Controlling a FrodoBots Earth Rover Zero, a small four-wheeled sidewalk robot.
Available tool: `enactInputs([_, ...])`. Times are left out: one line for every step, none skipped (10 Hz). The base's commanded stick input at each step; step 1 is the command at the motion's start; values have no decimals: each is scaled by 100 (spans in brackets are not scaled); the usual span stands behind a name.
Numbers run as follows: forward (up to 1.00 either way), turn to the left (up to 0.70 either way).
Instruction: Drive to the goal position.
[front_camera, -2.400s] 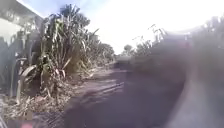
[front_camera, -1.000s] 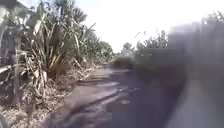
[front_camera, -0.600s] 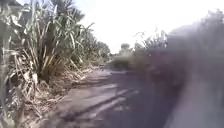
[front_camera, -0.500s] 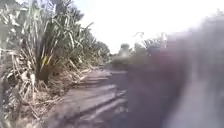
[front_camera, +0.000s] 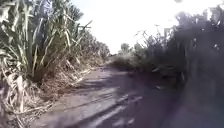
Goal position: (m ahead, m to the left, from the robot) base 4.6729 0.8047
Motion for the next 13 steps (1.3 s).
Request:
enactInputs([45, 0])
enactInputs([45, 0])
enactInputs([45, 0])
enactInputs([45, 0])
enactInputs([45, 0])
enactInputs([45, 0])
enactInputs([45, 0])
enactInputs([45, 0])
enactInputs([45, 0])
enactInputs([45, 0])
enactInputs([45, 0])
enactInputs([45, 0])
enactInputs([45, 0])
